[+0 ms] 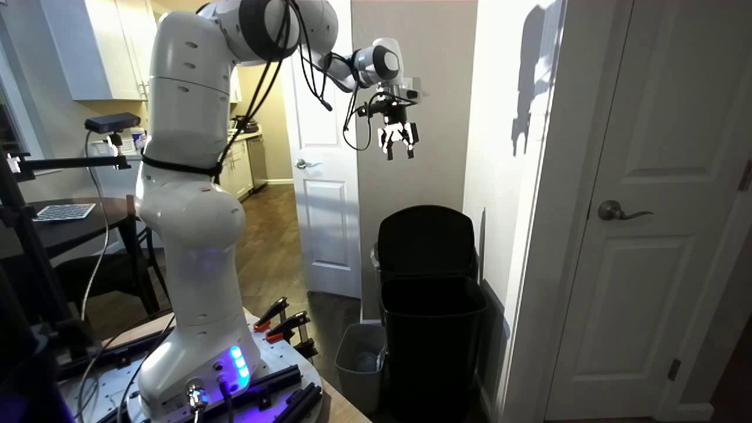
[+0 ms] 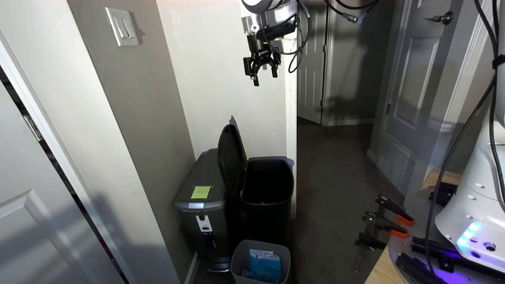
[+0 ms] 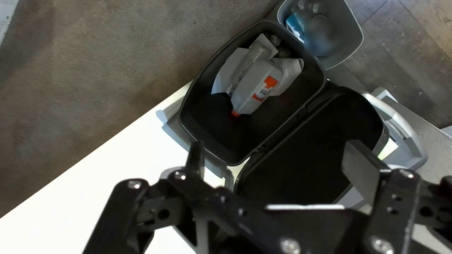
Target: Close the black bin
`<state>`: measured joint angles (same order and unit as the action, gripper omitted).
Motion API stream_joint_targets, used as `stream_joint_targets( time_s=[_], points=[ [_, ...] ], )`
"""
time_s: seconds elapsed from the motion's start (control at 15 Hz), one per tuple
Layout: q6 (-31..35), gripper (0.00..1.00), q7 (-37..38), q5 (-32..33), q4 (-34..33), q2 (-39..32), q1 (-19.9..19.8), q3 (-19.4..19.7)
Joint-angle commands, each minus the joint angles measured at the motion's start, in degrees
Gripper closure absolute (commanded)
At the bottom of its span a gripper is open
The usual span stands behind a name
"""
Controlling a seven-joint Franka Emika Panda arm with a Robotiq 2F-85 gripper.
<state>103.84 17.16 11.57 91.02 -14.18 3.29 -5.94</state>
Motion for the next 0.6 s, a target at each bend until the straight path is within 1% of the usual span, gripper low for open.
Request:
stream_joint_targets(
  time_s=[0.0,0.13,0.53],
  points=[
    [-0.14,0.00,-0.25,-0.39,-0.17,0.00,1.34,1.51],
    [-0.21,0.00,0.27,0.12,-1.75,-1.41,1.41,1.88],
    [-2.30,0.00,-1.13,-0.38,-14.26,-11.58,3.51,2.55]
  ],
)
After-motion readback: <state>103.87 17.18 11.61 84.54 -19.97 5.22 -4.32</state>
